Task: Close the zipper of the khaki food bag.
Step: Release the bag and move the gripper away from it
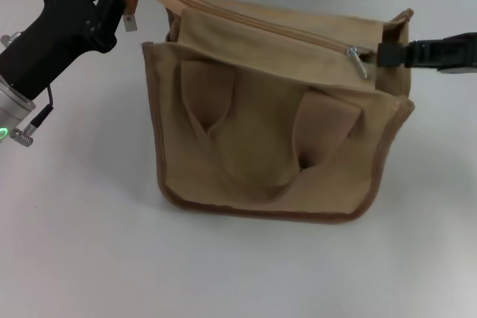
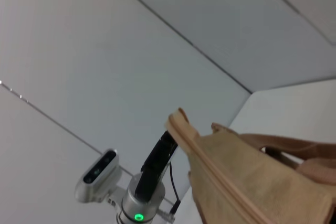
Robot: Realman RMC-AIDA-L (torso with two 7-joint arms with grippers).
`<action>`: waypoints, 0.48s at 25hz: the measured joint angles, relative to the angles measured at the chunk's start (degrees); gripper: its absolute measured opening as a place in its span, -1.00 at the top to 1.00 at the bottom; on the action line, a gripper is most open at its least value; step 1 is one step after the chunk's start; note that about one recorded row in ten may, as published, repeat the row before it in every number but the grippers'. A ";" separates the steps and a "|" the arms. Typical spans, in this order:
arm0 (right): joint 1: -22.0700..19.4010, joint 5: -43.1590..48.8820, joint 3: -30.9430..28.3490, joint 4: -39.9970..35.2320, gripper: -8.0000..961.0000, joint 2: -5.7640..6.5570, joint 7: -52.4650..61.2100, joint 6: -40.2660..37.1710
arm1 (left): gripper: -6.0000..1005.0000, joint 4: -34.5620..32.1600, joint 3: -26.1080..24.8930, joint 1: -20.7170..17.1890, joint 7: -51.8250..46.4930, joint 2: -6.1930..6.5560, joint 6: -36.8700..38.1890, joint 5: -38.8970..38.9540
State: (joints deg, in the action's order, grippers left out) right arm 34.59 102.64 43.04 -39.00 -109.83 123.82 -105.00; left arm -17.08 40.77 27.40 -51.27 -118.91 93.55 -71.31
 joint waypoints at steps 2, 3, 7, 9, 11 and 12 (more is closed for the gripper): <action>-0.37 -0.02 -0.97 0.54 0.86 0.19 -1.01 -0.12 | 0.96 0.27 0.01 0.13 0.00 0.00 -0.10 -0.01; -0.37 -0.02 -0.97 0.54 0.78 0.19 -1.01 -0.12 | 0.96 0.44 0.01 0.24 0.00 0.00 -0.16 -0.01; -0.99 -0.09 -1.32 0.57 0.43 -0.01 -4.68 -0.87 | 0.96 0.64 -0.10 0.46 0.00 0.00 -0.61 -0.03; -1.69 -0.29 -3.22 0.56 0.23 -0.15 -7.99 -2.41 | 0.96 0.64 -0.20 0.58 0.00 0.00 -1.07 -0.05; -3.24 -1.02 -8.19 0.56 0.03 -0.84 -15.42 -6.38 | 0.96 0.65 -0.28 0.67 0.01 -0.01 -1.36 -0.06; -3.24 -1.02 -8.19 0.56 -0.01 -0.84 -15.42 -6.38 | 0.96 0.67 -0.30 0.69 -0.01 0.00 -1.50 -0.06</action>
State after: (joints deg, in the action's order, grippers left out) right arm 31.35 101.62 34.85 -38.44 -110.67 108.40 -111.38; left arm -16.40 40.47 28.09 -51.28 -118.92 92.05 -71.37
